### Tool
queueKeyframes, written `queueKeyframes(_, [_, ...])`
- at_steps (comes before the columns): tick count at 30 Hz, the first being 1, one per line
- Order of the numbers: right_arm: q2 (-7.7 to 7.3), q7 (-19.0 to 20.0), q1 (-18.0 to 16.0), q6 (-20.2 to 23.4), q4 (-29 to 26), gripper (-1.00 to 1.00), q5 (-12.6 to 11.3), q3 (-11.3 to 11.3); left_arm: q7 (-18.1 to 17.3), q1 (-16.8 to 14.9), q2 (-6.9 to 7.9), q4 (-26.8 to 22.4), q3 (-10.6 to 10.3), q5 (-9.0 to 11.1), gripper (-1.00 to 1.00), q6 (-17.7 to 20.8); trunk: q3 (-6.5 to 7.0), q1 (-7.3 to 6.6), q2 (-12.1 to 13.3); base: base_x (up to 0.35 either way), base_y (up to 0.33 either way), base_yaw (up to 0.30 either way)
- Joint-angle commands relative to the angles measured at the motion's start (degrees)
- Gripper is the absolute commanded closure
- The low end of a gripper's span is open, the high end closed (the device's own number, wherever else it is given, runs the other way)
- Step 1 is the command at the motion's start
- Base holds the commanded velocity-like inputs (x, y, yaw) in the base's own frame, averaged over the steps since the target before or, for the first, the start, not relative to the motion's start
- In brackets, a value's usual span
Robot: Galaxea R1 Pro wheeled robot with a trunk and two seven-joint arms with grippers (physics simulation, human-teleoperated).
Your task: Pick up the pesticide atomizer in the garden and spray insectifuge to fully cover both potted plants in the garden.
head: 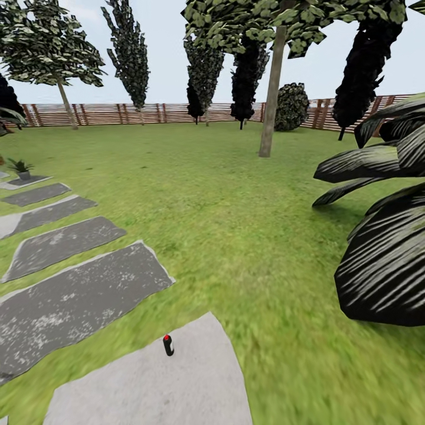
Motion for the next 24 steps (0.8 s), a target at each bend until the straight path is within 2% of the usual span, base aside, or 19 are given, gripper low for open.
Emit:
queueKeyframes(1, [0.0, -0.13, -0.03, -0.15, 0.07, -1.0, 0.2, 0.07, 0.01, -0.03, -0.01, 0.06, 0.08, 0.09, -1.0, -0.19, -0.05, 0.0, -0.02, 0.095, -0.104, 0.015])
queueKeyframes(6, [0.0, -0.25, -0.03, -0.17, 0.04, -1.0, 2.66, 0.11, 0.01, -0.03, -0.01, 0.12, 0.08, 0.12, -1.0, -0.19, -0.05, 0.0, -0.02, 0.028, -0.03, 0.004])
queueKeyframes(12, [0.0, -0.28, -0.03, -0.17, -0.01, -1.0, 2.68, 0.08, 0.01, -0.03, -0.01, 0.11, 0.08, 0.18, -1.0, -0.19, -0.05, 0.0, -0.02, 0.0, 0.0, 0.005])
queueKeyframes(18, [0.0, -0.46, -0.03, -0.17, 0.02, -1.0, 2.67, 0.04, 0.01, -0.03, -0.03, 0.04, 0.08, 0.22, -1.0, -0.19, -0.05, 0.0, -0.02, 0.014, 0.0, 0.267])
queueKeyframes(24, [0.0, -0.46, -0.03, -0.17, 0.02, -1.0, 2.67, 0.07, 0.01, -0.03, -0.03, 0.04, 0.08, 0.25, -1.0, -0.19, -0.05, 0.0, -0.02, 0.234, 0.0, 0.278])
